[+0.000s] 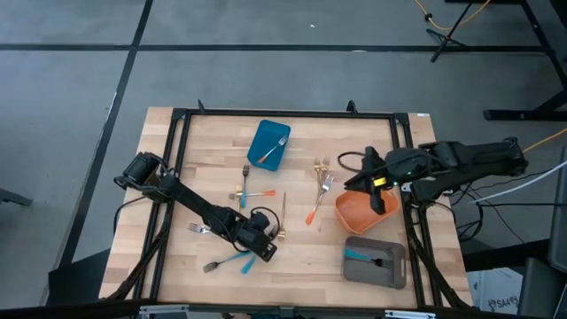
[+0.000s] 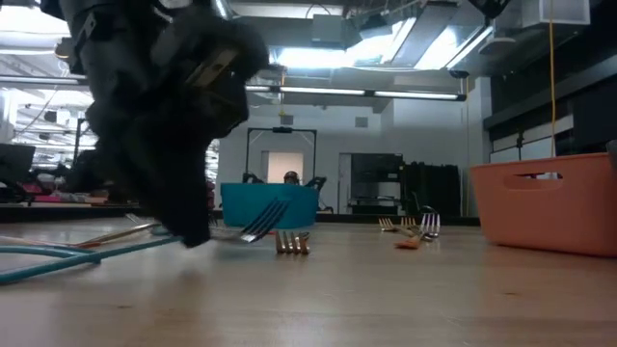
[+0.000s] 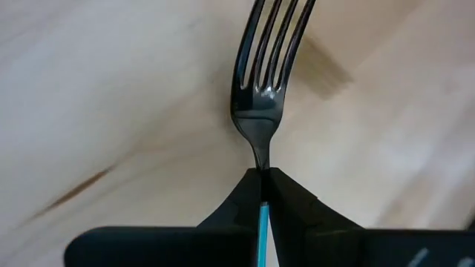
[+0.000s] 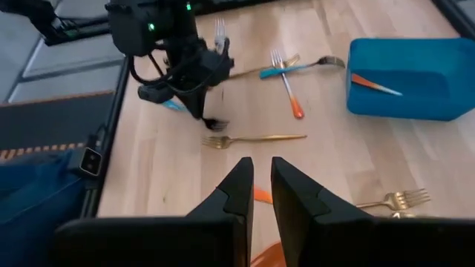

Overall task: Sort silverware by color (type)
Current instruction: Put the right blue fork into the black bin

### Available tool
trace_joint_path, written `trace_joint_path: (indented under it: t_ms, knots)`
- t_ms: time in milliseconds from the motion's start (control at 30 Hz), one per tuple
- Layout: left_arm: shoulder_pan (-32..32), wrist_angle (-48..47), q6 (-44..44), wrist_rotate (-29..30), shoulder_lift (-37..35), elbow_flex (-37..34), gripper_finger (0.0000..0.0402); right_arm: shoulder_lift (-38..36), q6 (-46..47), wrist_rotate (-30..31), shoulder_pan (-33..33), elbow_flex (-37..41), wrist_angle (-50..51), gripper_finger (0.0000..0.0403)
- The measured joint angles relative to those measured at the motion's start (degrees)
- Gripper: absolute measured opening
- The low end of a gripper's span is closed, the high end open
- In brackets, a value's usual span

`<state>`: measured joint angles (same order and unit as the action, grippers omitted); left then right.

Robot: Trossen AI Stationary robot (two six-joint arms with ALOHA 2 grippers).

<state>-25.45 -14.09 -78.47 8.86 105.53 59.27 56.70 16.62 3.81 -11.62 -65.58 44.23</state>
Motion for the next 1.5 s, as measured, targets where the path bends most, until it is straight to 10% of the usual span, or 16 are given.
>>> trace_joint_path:
  t_ms: [867, 1500]
  knots:
    - [9.11, 1.03, 63.03, 7.79, -0.46, 19.51, 0.0008, -6.09, 14.3, 0.06, 0.0, 0.01, 1.43, 0.0042]
    - [12.75, 19.21, 71.59, -0.97, -0.46, 19.57, 0.0008, -5.85, 20.58, 0.02, 0.0, -5.17, 1.23, 0.0042]
